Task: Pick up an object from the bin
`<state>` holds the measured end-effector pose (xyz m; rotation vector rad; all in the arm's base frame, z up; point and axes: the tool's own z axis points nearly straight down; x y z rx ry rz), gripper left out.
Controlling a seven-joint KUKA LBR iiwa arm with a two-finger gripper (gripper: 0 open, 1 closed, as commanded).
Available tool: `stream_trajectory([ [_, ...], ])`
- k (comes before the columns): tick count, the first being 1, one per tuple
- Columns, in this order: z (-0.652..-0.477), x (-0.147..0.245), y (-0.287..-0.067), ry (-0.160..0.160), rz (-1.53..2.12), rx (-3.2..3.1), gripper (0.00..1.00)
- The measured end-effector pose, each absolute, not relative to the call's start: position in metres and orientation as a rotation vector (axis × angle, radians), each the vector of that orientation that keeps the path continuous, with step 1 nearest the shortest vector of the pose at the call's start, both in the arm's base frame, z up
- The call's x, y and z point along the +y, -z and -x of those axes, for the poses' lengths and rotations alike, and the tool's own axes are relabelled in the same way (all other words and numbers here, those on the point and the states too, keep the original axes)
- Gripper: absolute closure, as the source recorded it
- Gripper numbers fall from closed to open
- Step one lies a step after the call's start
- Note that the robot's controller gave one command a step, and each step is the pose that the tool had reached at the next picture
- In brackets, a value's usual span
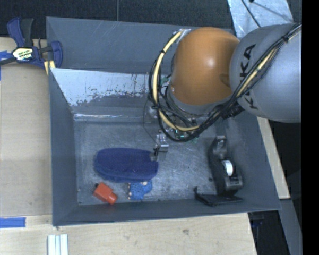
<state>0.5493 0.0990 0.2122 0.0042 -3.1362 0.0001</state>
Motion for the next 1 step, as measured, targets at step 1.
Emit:
stream_trajectory([
  [1,-0.55,0.1091,-0.0998,-0.001,-0.257,-3.128,0.0],
])
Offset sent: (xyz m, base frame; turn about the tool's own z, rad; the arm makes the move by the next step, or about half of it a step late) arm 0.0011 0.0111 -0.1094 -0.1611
